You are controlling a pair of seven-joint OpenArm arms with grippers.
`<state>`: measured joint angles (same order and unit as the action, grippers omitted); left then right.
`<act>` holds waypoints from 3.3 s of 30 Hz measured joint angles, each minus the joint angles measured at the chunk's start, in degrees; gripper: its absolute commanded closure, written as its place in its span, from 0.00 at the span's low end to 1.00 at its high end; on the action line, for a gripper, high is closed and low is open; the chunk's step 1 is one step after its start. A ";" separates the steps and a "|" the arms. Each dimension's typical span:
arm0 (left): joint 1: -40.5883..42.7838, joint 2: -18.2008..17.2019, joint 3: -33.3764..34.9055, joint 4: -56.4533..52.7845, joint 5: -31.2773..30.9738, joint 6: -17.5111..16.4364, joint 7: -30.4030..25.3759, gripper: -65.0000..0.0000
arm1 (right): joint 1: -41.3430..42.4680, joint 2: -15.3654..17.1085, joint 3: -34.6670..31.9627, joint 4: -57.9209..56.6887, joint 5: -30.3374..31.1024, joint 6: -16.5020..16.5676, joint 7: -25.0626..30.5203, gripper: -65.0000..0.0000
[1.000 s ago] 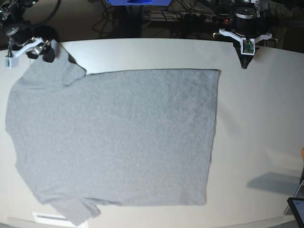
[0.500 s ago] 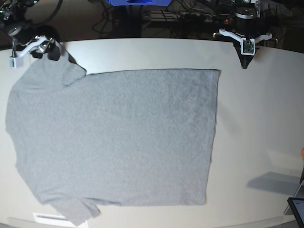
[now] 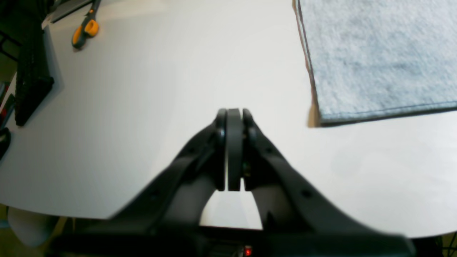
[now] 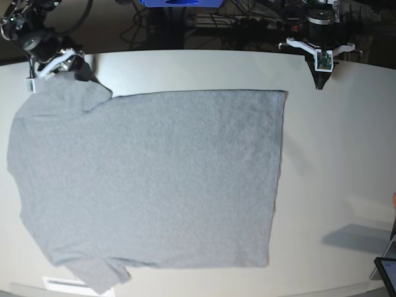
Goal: Fold the T-shirt properly
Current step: 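Grasp the shoulder corner of the shirt with the right gripper, then lower the left gripper and grasp the other shoulder corner, then lift both shoulder corners and pull them toward the robot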
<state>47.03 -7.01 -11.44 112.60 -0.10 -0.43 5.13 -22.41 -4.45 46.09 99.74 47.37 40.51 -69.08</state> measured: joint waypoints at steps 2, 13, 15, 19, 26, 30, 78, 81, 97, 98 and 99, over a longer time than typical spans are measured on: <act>-0.02 0.00 0.00 0.00 0.00 0.00 0.02 1.00 | -0.04 0.00 -0.02 -0.24 -0.57 -0.02 -0.09 0.77; -3.52 -1.84 -0.20 -3.08 -13.16 -0.04 0.52 1.00 | -0.28 -0.02 -0.22 -0.55 -0.98 -0.04 -0.94 1.00; -3.74 -3.48 -0.35 -4.59 -16.06 0.20 0.22 1.00 | -0.26 -0.02 -0.22 -0.55 -1.01 -0.07 -0.92 1.00; -4.83 -5.27 -0.52 -6.91 -21.53 0.28 0.81 0.87 | -0.28 -0.02 -0.24 -0.55 -0.98 -0.07 -0.94 1.00; -7.13 -8.70 -0.39 -6.86 -39.43 -1.40 10.51 0.53 | -0.28 -0.02 -0.26 -0.55 -1.01 -0.04 -0.96 1.00; -7.89 -8.57 -0.50 -6.78 -46.40 -9.62 14.97 0.52 | -0.28 -0.04 -0.26 -0.55 -1.01 -0.04 -0.96 1.00; -20.33 -2.03 2.23 -16.72 -52.35 -13.94 26.71 0.71 | -0.33 -0.04 -0.26 -0.55 -0.81 -0.04 -1.14 1.00; -20.68 -2.03 2.23 -17.09 -51.93 -13.51 27.50 0.91 | -0.33 -0.04 -0.26 -0.55 -0.83 -0.07 -1.18 1.00; -17.44 -2.10 1.86 -14.34 -51.56 -13.25 28.39 1.00 | -0.33 0.31 -0.44 -0.48 -0.81 -0.04 -1.33 1.00; -17.07 -2.10 1.86 -13.55 -51.30 -13.05 28.87 1.00 | -0.35 0.66 -0.55 -0.48 -0.81 -0.04 -1.42 1.00; -16.87 -2.14 1.86 -12.72 -51.08 -12.85 29.38 1.00 | -0.33 0.98 -0.52 -0.48 -0.81 -0.04 -1.57 1.00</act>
<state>30.15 -9.15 -9.58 99.88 -51.18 -13.28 34.50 -22.74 -3.46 45.56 99.26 46.57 40.47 -70.65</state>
